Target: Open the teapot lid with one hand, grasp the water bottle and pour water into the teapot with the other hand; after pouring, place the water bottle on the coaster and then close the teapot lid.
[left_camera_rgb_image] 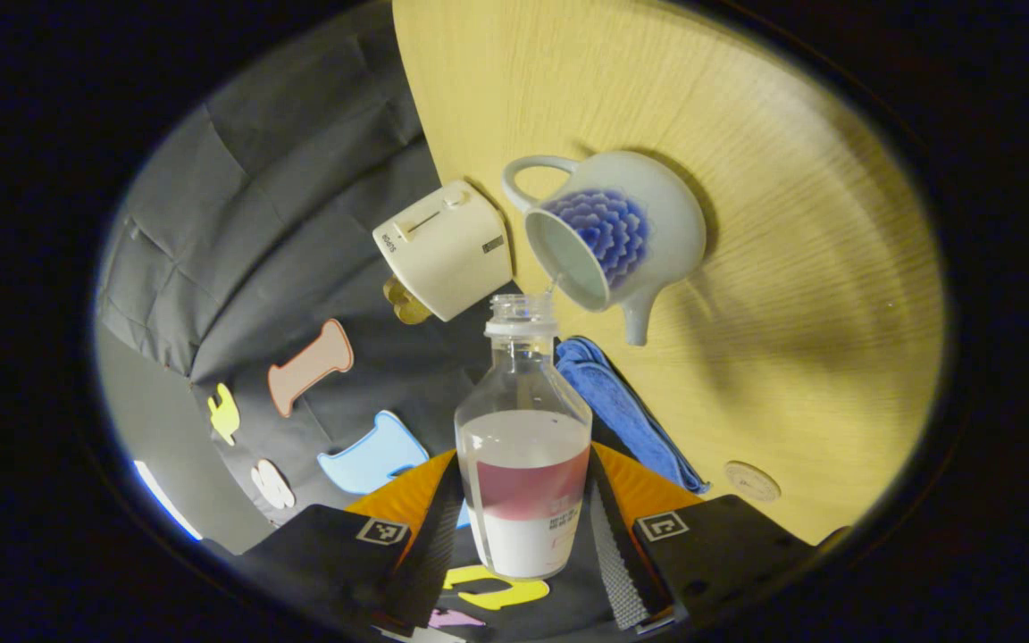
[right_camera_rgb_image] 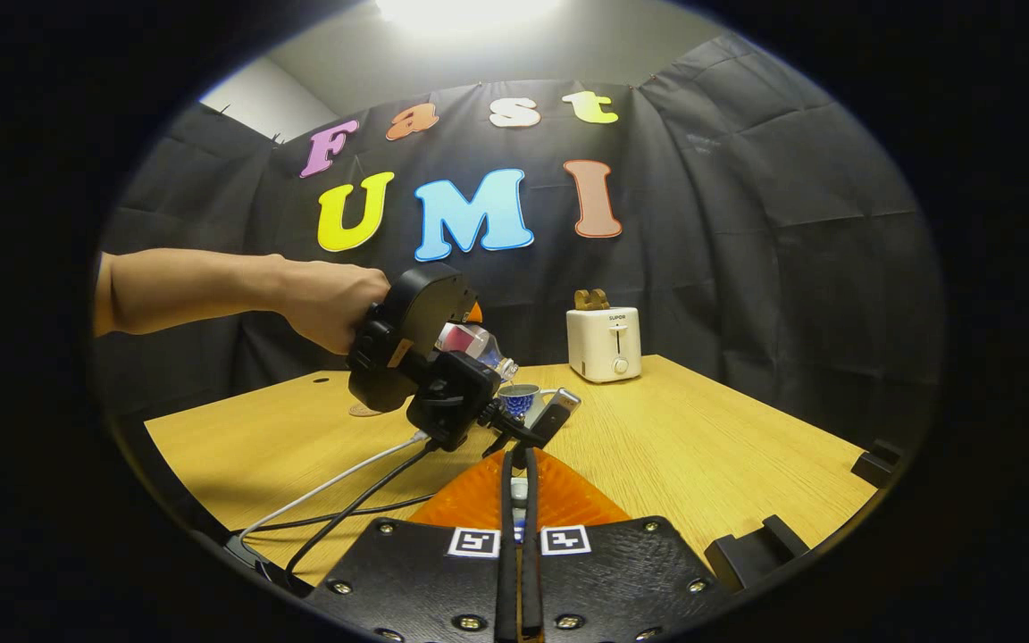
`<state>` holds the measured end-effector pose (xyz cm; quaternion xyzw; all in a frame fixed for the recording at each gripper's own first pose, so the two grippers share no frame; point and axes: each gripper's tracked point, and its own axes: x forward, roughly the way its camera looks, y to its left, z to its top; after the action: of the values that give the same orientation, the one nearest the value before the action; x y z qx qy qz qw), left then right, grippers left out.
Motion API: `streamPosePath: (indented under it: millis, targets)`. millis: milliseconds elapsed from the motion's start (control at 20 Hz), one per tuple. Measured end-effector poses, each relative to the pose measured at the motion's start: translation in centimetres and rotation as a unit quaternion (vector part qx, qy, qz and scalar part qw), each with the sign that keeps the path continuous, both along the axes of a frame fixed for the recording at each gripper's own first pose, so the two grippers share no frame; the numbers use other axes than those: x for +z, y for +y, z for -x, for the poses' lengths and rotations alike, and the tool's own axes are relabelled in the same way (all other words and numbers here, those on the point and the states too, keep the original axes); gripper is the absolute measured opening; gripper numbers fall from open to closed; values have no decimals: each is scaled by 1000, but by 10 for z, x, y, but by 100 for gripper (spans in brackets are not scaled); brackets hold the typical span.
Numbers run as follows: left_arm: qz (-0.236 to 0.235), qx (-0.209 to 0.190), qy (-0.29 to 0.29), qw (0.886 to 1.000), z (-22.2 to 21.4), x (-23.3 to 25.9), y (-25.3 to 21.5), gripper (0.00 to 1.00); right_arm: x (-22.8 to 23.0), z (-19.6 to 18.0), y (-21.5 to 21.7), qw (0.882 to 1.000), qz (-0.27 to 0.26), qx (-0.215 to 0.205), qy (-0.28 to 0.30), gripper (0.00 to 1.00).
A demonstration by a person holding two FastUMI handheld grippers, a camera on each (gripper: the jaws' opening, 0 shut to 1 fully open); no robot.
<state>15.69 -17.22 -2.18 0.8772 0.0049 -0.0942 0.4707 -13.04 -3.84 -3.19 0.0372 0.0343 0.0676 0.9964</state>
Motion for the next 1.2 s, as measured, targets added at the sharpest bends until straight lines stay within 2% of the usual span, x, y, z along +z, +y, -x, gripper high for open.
streamPosePath:
  millis: [200, 350, 550, 650, 750, 950, 1200]
  targets:
    - [27, -3, 16, 999, -2, -6, 2, 84, 0, 0, 0, 1000, -1, -1, 0, 2]
    - [65, -13, 26, 997, -4, -13, 3, 84, -1, 0, 0, 1000, -1, -1, 3, 2]
    - [171, -12, 50, 984, -4, -33, 7, 84, 4, 1, 0, 1000, -2, -2, -4, 2]
    - [222, -9, 63, 973, -3, -42, 6, 84, 11, 2, 0, 1000, 1, -2, -13, 2]
    - [292, -10, 73, 954, -2, -44, 6, 84, 23, 3, 1, 1000, 4, -4, -31, 2]
    - [421, -4, 71, 904, 14, -27, 28, 84, 49, 2, -5, 998, 18, -12, -67, 2]
    - [554, 5, 54, 830, 25, -4, 63, 84, 60, -4, 3, 996, 30, -3, -79, 2]
